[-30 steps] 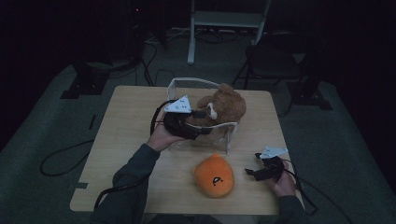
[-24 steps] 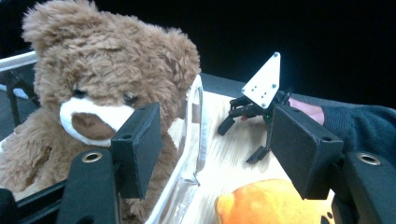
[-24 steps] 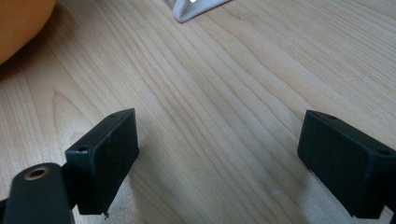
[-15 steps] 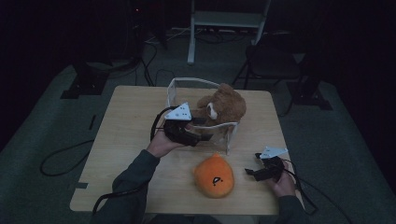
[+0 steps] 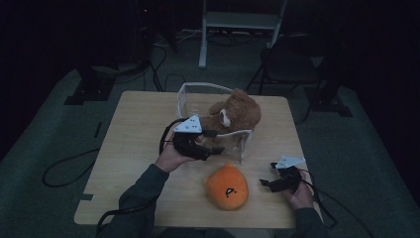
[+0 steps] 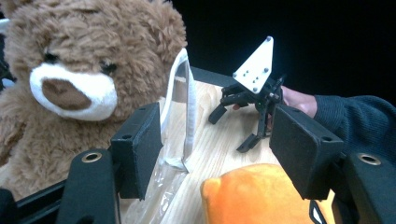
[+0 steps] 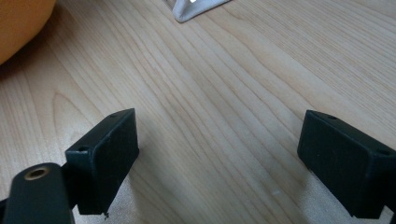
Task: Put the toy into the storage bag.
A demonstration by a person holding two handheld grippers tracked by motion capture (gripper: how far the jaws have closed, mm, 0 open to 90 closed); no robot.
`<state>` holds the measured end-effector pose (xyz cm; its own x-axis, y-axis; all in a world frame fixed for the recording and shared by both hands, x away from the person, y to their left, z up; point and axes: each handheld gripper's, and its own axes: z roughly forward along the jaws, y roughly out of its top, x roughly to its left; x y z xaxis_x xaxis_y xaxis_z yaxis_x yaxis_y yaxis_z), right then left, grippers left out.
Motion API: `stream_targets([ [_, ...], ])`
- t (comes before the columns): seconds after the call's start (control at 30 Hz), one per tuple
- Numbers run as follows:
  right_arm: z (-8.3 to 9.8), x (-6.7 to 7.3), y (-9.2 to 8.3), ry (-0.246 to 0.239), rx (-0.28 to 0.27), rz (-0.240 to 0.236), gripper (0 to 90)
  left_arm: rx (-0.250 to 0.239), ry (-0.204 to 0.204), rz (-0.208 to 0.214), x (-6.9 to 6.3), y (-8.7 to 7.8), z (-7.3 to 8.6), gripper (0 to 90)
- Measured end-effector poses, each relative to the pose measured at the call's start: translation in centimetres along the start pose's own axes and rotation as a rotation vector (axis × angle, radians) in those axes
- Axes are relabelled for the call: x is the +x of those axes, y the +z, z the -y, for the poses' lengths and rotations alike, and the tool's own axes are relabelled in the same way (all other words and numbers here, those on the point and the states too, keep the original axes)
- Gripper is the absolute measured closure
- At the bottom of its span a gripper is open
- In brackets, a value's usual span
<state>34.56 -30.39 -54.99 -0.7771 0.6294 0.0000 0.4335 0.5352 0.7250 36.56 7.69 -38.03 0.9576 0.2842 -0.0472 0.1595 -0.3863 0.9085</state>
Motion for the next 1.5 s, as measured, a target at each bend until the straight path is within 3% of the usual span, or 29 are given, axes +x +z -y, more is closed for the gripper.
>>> stream_targets([
  [0.63,0.0,0.0,0.0,0.001,0.0,0.0,11.7,0.001,-0.035,0.014,-0.4,0.5,1.9,34.6],
  [1.5,0.0,0.0,0.0,0.003,0.0,0.0,11.6,0.083,-0.082,0.031,-1.1,2.5,5.5,34.7],
])
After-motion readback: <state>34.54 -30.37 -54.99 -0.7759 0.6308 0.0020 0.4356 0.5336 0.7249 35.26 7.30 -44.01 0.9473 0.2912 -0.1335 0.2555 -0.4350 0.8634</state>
